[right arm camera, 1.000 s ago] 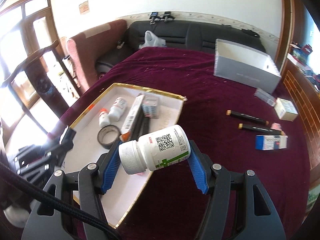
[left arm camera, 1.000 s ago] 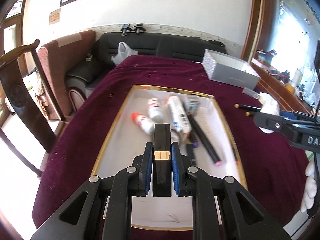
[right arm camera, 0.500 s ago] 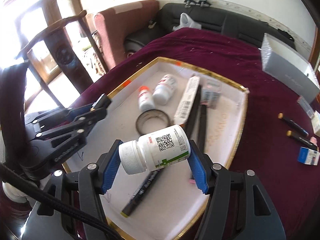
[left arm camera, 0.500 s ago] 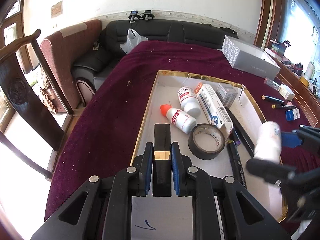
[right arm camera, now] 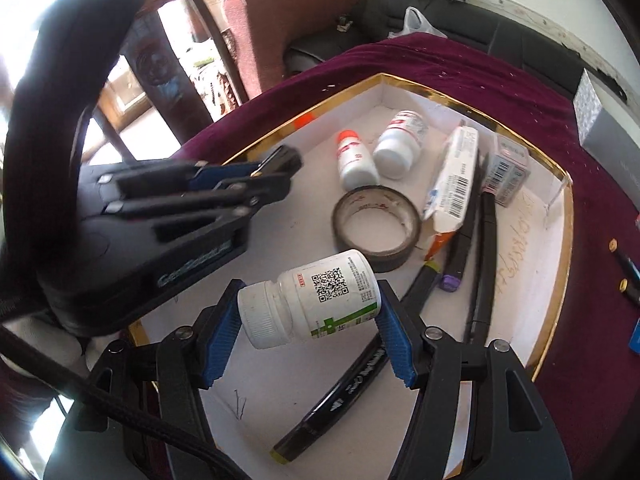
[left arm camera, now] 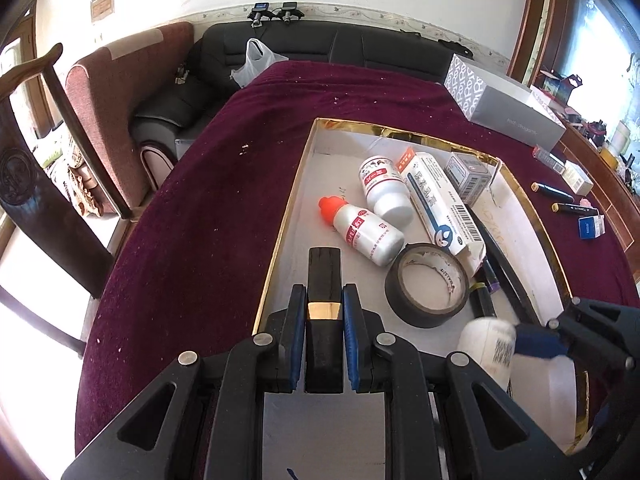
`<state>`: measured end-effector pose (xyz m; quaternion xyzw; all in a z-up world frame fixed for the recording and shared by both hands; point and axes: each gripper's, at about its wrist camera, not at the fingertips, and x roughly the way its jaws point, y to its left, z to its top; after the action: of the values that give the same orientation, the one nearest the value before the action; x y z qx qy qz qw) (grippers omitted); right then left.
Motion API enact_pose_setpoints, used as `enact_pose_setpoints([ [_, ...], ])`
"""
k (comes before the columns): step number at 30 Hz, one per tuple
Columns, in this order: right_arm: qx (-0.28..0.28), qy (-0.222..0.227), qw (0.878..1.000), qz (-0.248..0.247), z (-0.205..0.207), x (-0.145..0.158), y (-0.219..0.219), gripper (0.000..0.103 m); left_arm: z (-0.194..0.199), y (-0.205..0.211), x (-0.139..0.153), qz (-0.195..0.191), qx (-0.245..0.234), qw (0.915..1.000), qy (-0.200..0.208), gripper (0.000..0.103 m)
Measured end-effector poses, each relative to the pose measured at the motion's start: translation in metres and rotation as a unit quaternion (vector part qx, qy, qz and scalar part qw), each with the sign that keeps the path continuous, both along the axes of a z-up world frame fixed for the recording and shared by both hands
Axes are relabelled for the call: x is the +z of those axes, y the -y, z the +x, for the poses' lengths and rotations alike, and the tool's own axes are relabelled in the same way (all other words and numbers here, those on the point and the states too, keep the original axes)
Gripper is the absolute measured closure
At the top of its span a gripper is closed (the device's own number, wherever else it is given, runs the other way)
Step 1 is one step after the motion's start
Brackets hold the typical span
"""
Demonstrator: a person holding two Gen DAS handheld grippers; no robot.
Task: Organize objects
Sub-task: 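Lower the black tube into the tray and open the left gripper while the right holds the bottle above, then lower the white QR bottle into the tray and open the right gripper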
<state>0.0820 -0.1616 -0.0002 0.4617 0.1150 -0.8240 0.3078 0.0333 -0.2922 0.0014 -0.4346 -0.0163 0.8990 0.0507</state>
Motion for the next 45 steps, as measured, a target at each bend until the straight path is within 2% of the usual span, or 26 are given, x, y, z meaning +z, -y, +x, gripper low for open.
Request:
enact_pose_setpoints([
  [4,0.027,-0.016,0.999,0.032,0.009,-0.005,0.014,0.039,-0.011,0.001,-0.004,0.005,-0.004,0.9994,0.034,0.089],
  [9,0.03,-0.018,0.998,0.059,0.012,-0.009,0.025,0.039,-0.017,-0.005,-0.005,-0.014,-0.005,0.9987,0.049,0.089],
  [14,0.037,-0.019,0.996,0.074,0.012,-0.009,0.029,0.039,-0.021,-0.006,-0.006,-0.003,0.004,0.9987,0.05,0.088],
  [20,0.03,-0.01,0.997,0.07,0.011,-0.01,0.024,0.039,-0.022,-0.005,-0.005,0.004,0.01,0.9988,0.049,0.085],
  [22,0.031,-0.01,0.997,0.069,0.011,-0.01,0.023,0.039,-0.02,-0.004,-0.003,0.007,0.013,0.9989,0.045,0.076],
  [24,0.031,-0.011,0.997,0.067,0.012,-0.009,0.022,0.039,-0.018,-0.003,0.001,0.009,0.014,0.999,0.04,0.074],
  [35,0.041,-0.018,0.998,0.051,0.018,-0.002,0.018,0.039,-0.014,-0.003,0.007,0.001,0.016,0.9994,0.031,0.074],
  [36,0.042,-0.018,0.998,0.048,0.018,-0.002,0.017,0.039,-0.013,-0.003,0.009,0.0,0.016,0.9995,0.028,0.073],
  [40,0.038,-0.017,0.999,0.033,0.018,0.002,0.012,0.034,-0.01,-0.008,0.014,-0.009,0.007,0.9998,0.014,0.056],
  [45,0.036,-0.027,0.999,0.024,0.022,0.008,0.007,0.034,-0.002,-0.015,0.022,-0.032,0.007,0.9995,-0.003,0.056],
])
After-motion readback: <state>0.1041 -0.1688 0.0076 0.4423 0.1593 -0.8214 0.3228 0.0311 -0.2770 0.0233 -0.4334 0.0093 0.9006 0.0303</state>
